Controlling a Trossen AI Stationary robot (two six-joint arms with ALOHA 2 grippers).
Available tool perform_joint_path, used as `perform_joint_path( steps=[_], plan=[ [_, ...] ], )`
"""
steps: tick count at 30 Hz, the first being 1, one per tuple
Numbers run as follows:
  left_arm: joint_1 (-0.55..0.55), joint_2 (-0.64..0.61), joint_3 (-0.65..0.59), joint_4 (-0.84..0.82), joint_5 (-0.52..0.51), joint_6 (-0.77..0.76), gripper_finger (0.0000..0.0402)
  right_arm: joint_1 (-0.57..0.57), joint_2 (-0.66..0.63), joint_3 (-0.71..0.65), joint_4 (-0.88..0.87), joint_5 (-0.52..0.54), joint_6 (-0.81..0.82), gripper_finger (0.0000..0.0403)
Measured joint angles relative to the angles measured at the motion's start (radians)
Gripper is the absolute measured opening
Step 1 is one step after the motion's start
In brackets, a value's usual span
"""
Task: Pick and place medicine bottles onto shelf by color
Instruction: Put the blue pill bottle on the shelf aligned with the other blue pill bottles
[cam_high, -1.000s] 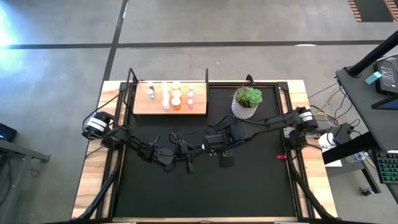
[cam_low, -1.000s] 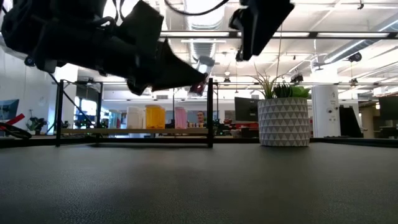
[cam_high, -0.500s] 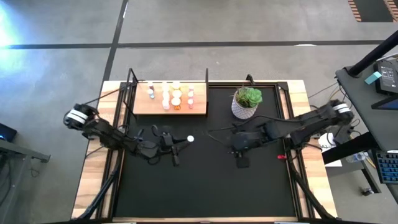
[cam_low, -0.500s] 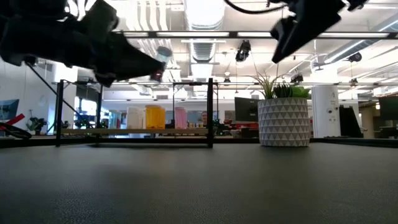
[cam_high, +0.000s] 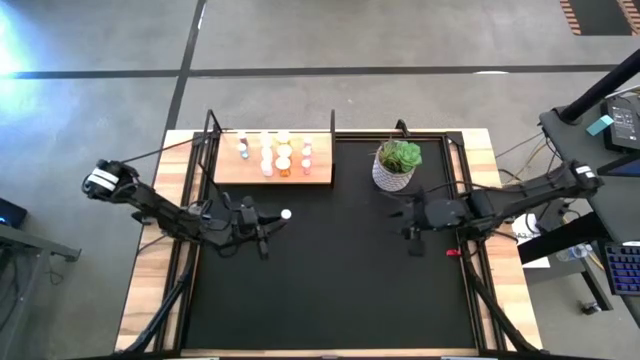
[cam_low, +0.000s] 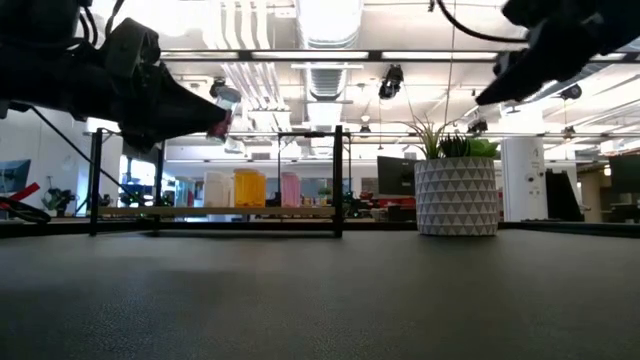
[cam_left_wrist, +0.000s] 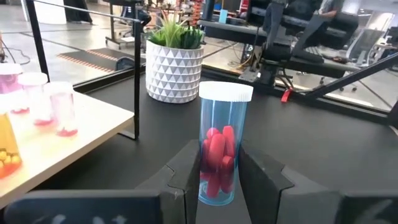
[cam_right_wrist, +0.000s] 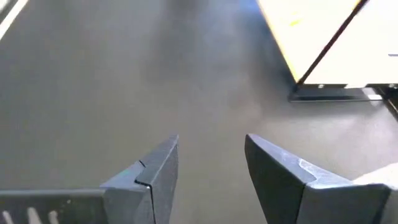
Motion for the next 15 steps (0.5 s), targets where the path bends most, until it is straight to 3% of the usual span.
perform_joint_path(
  steps=[8,15],
  plan=[
    [0.000,0.005,0.001,0.002,-0.001,0.000,0.0077,0.000,-0.222,-0.190,0.101,0.029,0.018,0.0176],
    [0.000,0.005,0.003,0.002,-0.002,0.000,0.0077,0.000,-0.352,-0.319,0.228,0.156,-0.028,0.0176]
  ],
)
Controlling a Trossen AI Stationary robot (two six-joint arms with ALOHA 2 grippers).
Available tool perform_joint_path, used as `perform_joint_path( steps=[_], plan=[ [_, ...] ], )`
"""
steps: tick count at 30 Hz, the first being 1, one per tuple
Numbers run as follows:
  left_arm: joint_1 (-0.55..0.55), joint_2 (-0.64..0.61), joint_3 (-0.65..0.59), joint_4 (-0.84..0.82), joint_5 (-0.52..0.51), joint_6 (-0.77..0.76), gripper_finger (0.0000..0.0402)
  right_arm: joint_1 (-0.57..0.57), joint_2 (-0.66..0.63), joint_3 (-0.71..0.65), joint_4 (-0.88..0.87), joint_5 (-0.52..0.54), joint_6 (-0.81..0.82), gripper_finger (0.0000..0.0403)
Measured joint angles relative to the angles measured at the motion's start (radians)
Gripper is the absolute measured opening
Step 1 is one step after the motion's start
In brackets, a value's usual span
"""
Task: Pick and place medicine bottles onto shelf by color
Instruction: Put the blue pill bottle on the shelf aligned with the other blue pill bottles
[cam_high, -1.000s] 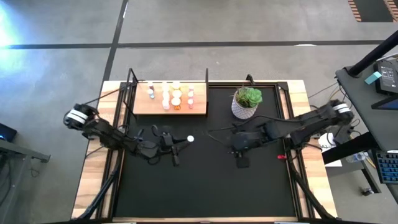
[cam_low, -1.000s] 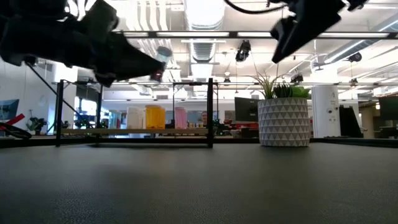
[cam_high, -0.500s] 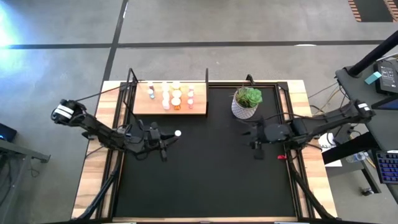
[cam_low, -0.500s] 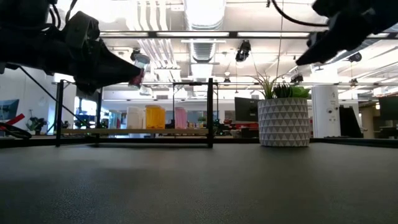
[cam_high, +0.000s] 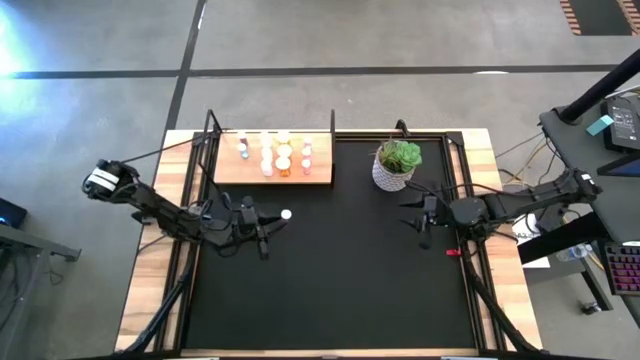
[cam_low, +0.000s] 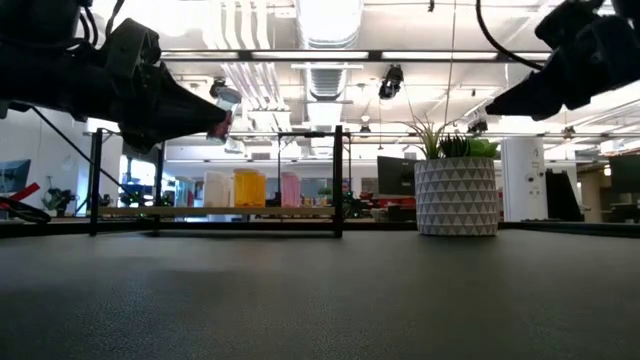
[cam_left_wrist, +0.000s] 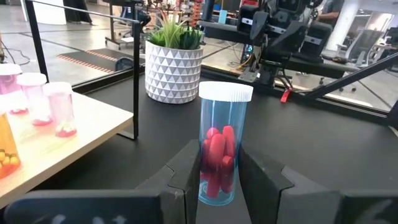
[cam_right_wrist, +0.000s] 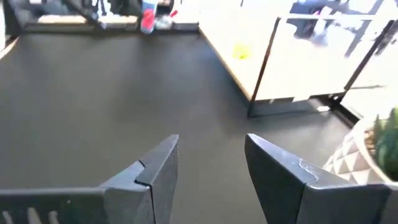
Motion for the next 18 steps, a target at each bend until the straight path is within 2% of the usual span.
perform_joint_path(
  steps=[7,18],
  plan=[
    [0.000,0.000,0.000,0.000,0.000,0.000,0.0077,0.000,-0.068,-0.117,0.132,0.003,-0.029,0.0176],
    [0.001,0.000,0.000,0.000,-0.025,0.007,0.0077,0.000,-0.081,-0.259,0.369,0.004,-0.095,0.0176]
  ],
)
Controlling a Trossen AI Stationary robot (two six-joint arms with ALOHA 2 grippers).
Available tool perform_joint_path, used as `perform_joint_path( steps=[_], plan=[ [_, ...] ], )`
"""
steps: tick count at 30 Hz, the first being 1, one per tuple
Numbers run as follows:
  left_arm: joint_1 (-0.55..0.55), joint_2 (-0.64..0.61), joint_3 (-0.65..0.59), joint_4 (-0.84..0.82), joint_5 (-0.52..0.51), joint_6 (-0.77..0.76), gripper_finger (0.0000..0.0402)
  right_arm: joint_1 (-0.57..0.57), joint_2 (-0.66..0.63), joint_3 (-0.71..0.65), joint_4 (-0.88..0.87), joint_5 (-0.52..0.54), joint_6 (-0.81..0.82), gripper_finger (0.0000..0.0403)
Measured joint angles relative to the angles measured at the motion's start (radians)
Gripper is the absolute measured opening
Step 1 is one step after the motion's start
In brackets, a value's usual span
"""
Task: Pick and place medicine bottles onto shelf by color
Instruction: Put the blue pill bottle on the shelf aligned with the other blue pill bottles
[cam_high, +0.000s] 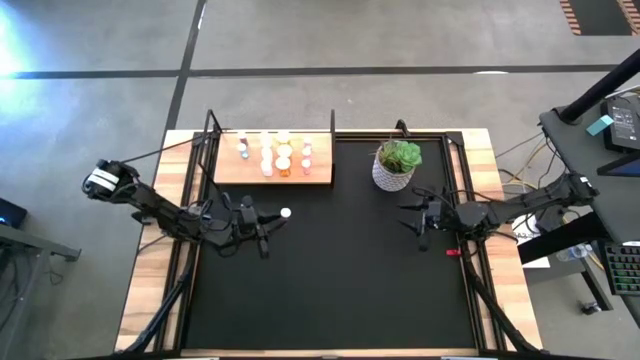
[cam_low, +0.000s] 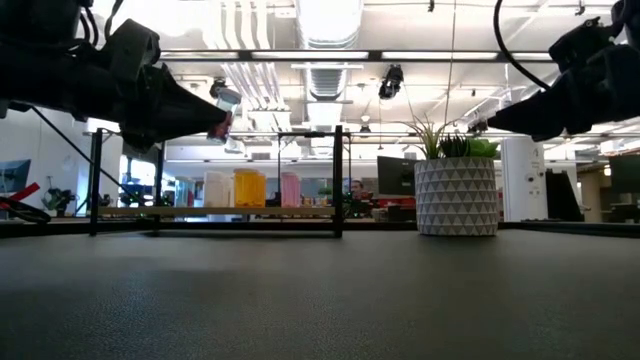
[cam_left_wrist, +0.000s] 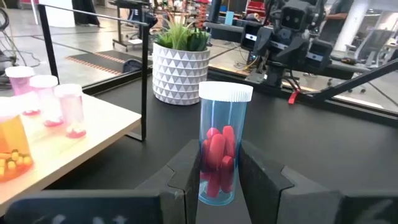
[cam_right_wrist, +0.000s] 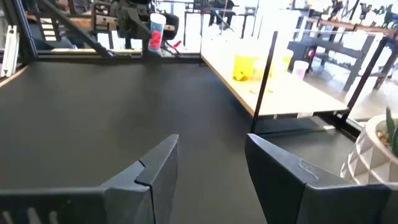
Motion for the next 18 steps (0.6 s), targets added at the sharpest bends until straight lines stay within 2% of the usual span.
perform_joint_path(
  steps=[5,8,18],
  plan=[
    [0.000,0.000,0.000,-0.001,-0.014,0.001,0.0077,0.000,0.000,0.000,0.014,-0.001,-0.011,0.0176],
    [0.000,0.001,0.000,-0.001,-0.072,0.003,0.0077,0.000,0.002,0.000,0.011,0.000,0.003,0.0176],
    [0.000,0.069,0.000,0.000,-0.464,-0.008,0.0077,0.000,0.008,0.000,0.011,-0.001,0.014,0.0176]
  ],
)
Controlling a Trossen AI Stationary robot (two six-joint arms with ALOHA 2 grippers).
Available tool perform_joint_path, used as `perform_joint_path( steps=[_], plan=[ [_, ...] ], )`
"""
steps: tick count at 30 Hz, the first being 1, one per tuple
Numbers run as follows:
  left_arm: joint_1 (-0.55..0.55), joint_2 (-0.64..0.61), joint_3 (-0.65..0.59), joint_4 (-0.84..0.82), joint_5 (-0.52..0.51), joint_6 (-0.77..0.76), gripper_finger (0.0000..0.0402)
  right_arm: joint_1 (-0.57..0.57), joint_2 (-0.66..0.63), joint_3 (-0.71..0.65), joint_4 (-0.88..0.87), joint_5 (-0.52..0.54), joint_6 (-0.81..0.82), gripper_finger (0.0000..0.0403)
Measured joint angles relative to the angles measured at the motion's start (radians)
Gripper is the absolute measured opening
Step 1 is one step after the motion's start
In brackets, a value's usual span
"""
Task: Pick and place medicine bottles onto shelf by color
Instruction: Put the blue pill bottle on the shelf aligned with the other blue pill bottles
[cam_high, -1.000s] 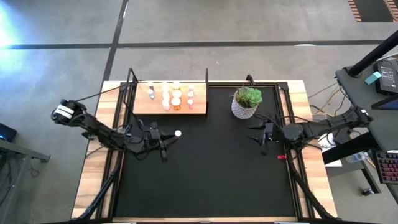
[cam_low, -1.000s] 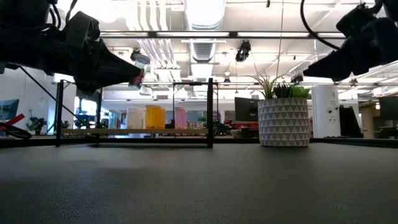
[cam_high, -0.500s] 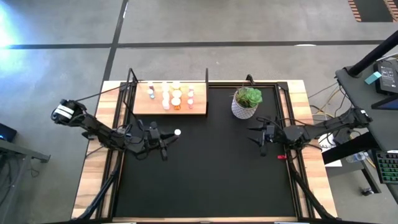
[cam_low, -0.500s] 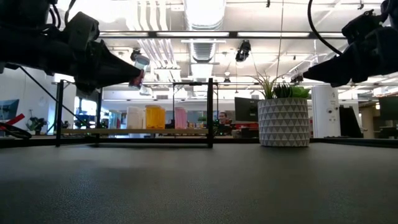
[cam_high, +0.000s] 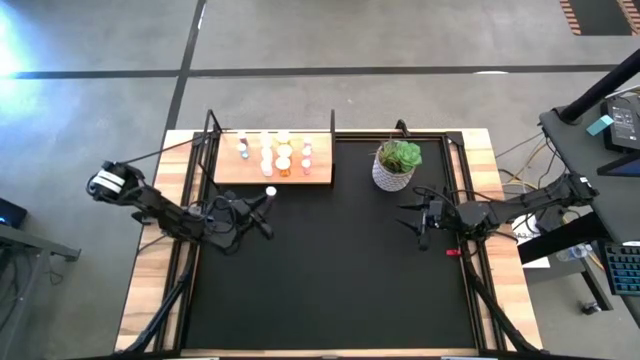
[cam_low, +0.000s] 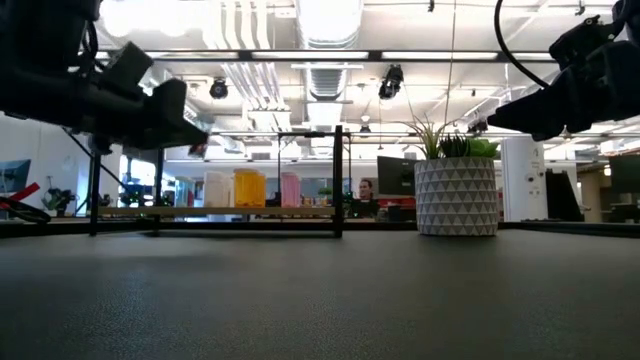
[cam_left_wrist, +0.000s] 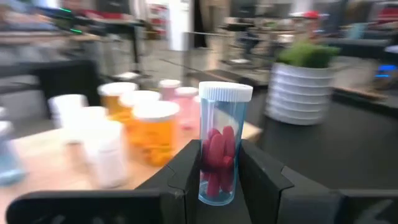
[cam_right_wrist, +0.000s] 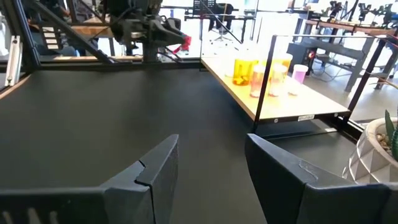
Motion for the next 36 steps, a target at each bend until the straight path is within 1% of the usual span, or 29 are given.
perform_joint_path(
  steps=[5,12,17,21,26,31,36],
  plan=[
    [0.000,0.068,0.000,-0.001,-0.175,-0.081,0.0077,0.000,0.000,0.000,0.000,0.000,0.001,0.0176],
    [0.002,0.189,0.000,0.000,-0.353,-0.205,0.0077,0.000,0.000,0.000,0.000,0.000,0.001,0.0176],
    [0.056,0.250,0.005,0.001,-0.361,-0.234,0.0077,0.000,0.000,0.000,0.000,0.000,0.001,0.0176],
    [0.137,0.283,0.006,0.001,-0.361,-0.236,0.0077,0.000,0.000,0.000,0.000,-0.001,0.001,0.0176],
    [0.226,0.319,0.006,-0.001,-0.361,-0.310,0.0077,0.000,0.000,0.000,0.000,-0.001,0.001,0.0176],
    [0.278,0.355,0.005,-0.001,-0.361,-0.344,0.0077,0.000,0.001,-0.001,0.000,-0.001,0.001,0.0176],
    [0.311,0.420,0.006,0.000,-0.361,-0.394,0.0077,0.000,0.001,-0.001,0.000,-0.001,0.001,0.0176]
  ],
)
